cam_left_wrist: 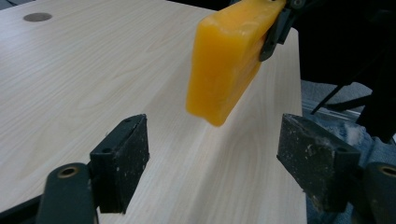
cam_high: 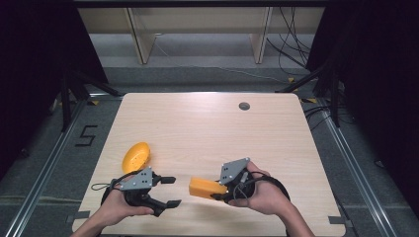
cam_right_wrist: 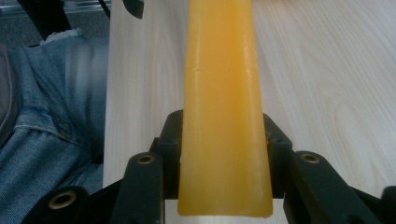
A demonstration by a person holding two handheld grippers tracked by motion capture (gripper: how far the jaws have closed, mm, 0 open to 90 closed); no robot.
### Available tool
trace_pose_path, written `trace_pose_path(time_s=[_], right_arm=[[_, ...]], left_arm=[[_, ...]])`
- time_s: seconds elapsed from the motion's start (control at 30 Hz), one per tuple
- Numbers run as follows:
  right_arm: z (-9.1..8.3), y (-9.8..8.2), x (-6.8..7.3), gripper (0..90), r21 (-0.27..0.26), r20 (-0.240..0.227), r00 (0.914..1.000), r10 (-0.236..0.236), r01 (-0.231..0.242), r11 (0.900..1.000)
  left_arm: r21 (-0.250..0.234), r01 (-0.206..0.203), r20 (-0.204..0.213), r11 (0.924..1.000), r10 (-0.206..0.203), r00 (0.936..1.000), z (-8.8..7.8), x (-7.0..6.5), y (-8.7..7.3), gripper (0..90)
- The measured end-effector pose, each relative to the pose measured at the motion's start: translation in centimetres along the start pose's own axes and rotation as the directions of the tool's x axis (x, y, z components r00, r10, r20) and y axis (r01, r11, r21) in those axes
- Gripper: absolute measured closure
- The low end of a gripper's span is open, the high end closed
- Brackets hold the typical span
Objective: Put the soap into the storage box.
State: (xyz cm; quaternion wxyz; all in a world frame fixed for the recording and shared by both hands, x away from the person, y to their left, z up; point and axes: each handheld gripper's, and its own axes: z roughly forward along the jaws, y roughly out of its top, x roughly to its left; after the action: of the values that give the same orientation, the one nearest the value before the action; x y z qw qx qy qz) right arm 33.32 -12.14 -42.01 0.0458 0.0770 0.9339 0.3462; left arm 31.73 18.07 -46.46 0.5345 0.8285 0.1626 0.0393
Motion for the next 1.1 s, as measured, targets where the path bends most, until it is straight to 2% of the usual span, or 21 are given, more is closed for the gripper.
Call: trace_pose_path(time_s=[0.23, 0.3, 0.33, 0.37, 0.47, 0.5, 0.53, 0.6, 0.63, 0.7, 0.73, 0.8, 0.83, 0.87, 0.9, 0.97, 1.0, 1.03, 1.07, 1.1], right_arm=[[0.7, 0.3, 0.3, 61.6, 0.0, -0.025, 0.9986, -0.046, 0.046, 0.999], [0.7, 0.3, 0.3, 61.7, 0.002, -0.03, 0.9983, -0.05, 0.05, 0.999], [0.9, 0.4, 0.4, 61.7, 0.007, -0.035, 0.9974, -0.063, 0.063, 0.998], [1.0, 0.4, 0.4, 61.6, 0.007, -0.039, 0.9969, -0.068, 0.068, 0.998], [1.3, 0.5, 0.5, 61.6, 0.008, -0.046, 0.9964, -0.071, 0.072, 0.997], [1.3, 0.5, 0.6, 61.6, 0.016, -0.04, 0.9979, -0.052, 0.052, 0.999], [1.4, 0.6, 0.5, 61.6, 0.005, -0.047, 0.9957, -0.081, 0.081, 0.997], [1.5, 0.7, 0.6, 61.6, 0.008, -0.048, 0.996, -0.076, 0.077, 0.997], [1.5, 0.7, 0.7, 61.6, 0.021, -0.048, 0.997, -0.06, 0.061, 0.998], [1.7, 0.8, 0.6, 61.6, 0.013, -0.058, 0.9947, -0.086, 0.086, 0.996], [1.7, 0.8, 0.8, 61.6, 0.02, -0.058, 0.9961, -0.067, 0.068, 0.997], [1.8, 0.9, 0.8, 61.6, 0.025, -0.047, 0.996, -0.076, 0.078, 0.997], [1.8, 1.0, 0.8, 61.6, 0.026, -0.049, 0.9958, -0.078, 0.079, 0.997], [1.9, 1.0, 0.8, 61.6, 0.02, -0.066, 0.9948, -0.078, 0.079, 0.997], [2.0, 1.1, 0.7, 61.6, 0.013, -0.071, 0.9923, -0.101, 0.103, 0.995], [2.1, 1.2, 0.7, 61.6, 0.014, -0.075, 0.9913, -0.108, 0.11, 0.994], [2.1, 1.2, 0.7, 61.6, 0.014, -0.075, 0.9913, -0.108, 0.11, 0.994], [2.1, 1.2, 0.8, 61.6, 0.024, -0.07, 0.9936, -0.089, 0.091, 0.996], [2.4, 1.3, 0.6, 61.6, 0.01, -0.07, 0.9886, -0.134, 0.135, 0.991], [2.4, 1.3, 0.6, 61.6, 0.01, -0.07, 0.9886, -0.134, 0.135, 0.991]], left_arm=[[0.008, -0.046, 0.041, 0.9989, 0.046, 0.9981, 1.2, -0.6, 0.4, 29.2], [0.005, -0.039, 0.051, 0.9992, 0.039, 0.998, 1.3, -0.7, 0.3, 29.3], [0.011, -0.056, 0.054, 0.9984, 0.055, 0.997, 1.4, -0.7, 0.4, 29.4], [0.015, -0.052, 0.053, 0.9986, 0.051, 0.9973, 1.4, -0.8, 0.3, 29.6], [0.02, -0.065, 0.065, 0.9977, 0.064, 0.9959, 1.6, -1.0, 0.2, 30.4], [0.023, -0.075, 0.077, 0.9969, 0.073, 0.9943, 1.7, -1.0, 0.2, 30.7], [0.023, -0.074, 0.073, 0.997, 0.072, 0.9948, 1.7, -1.1, 0.1, 31.1], [0.029, -0.073, 0.077, 0.9969, 0.071, 0.9945, 1.8, -1.2, 0.1, 31.4], [0.033, -0.087, 0.068, 0.9957, 0.084, 0.9941, 1.9, -1.2, 0.0, 31.6], [0.044, -0.102, 0.072, 0.9938, 0.099, 0.9925, 1.8, -1.0, 0.0, 32.2], [0.033, -0.095, 0.076, 0.9949, 0.093, 0.9928, 1.9, -1.1, 0.0, 32.4], [0.034, -0.099, 0.061, 0.9946, 0.096, 0.9934, 2.0, -1.1, 0.0, 32.5], [0.051, -0.114, 0.06, 0.9922, 0.11, 0.9921, 1.9, -0.9, 0.0, 32.4], [0.04, -0.106, 0.059, 0.9936, 0.104, 0.9929, 2.0, -0.9, -0.1, 32.4], [0.034, -0.107, 0.062, 0.9937, 0.105, 0.9926, 2.1, -0.9, -0.1, 32.4], [0.037, -0.119, 0.078, 0.9922, 0.116, 0.9902, 2.2, -0.8, 0.0, 32.4], [0.037, -0.119, 0.078, 0.9922, 0.116, 0.9902, 2.2, -0.8, 0.0, 32.5], [0.037, -0.131, 0.075, 0.9907, 0.128, 0.989, 2.3, -0.9, 0.1, 33.0], [0.04, -0.135, 0.079, 0.9901, 0.131, 0.9882, 2.3, -0.9, 0.1, 33.4], [0.04, -0.135, 0.079, 0.9901, 0.131, 0.9882, 2.3, -0.9, 0.1, 34.3]])
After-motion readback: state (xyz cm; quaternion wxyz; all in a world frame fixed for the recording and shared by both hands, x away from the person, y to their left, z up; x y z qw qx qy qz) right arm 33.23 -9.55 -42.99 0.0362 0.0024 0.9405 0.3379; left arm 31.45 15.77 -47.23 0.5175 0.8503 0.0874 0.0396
